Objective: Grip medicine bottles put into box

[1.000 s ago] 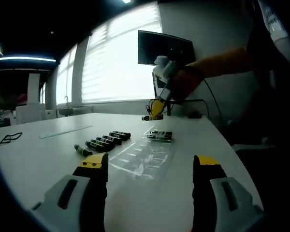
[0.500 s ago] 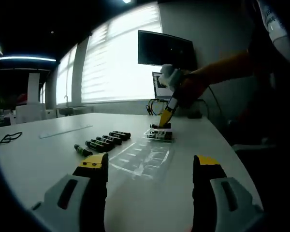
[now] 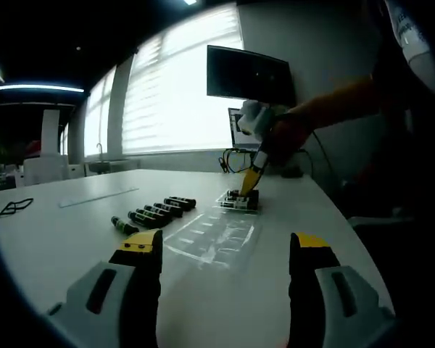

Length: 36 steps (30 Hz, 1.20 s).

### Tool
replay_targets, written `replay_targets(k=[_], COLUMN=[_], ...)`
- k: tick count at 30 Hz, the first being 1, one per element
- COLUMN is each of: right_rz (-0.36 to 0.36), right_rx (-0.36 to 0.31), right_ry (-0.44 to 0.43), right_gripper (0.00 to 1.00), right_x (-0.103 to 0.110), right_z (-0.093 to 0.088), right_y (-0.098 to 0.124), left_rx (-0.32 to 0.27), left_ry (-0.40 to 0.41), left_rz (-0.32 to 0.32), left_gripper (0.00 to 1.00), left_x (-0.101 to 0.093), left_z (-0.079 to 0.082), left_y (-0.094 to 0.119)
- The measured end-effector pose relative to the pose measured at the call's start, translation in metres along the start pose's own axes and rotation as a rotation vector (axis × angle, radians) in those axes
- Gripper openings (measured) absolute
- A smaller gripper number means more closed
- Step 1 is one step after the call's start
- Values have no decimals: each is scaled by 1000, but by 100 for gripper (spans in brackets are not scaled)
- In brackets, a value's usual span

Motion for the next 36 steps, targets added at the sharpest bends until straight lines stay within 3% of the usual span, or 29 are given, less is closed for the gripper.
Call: replay_targets(k=[10, 16, 21, 36], right_rz=[25, 20, 9, -19], right_rx=[6, -38, -25, -32], right_ry=[-40, -57, 31, 109], right_gripper=[7, 6, 1, 0], right_x=[2, 0, 4, 9], right_z=[-4, 10, 6, 3], right_y=[-2, 6, 6, 7], left_rx=[1, 1, 2, 2], left_ry=[-2, -2, -3, -3], left_rz=[-2, -3, -6, -7], left_gripper=[63, 63, 63, 63], left_x=[0, 0, 0, 0], left_z=[0, 0, -1, -1], left_y=[-1, -2, -2, -4])
Point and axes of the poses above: the point that each gripper's makers call its tool centre point, and the gripper's own axes: y roughly backward along the fingers, x roughly to its left, z roughly out of its top, the point moved 4 cm from there along y, roughly backward along the fingers, and after that the axes turned 12 degrees about -z, right-handed, at the moved point
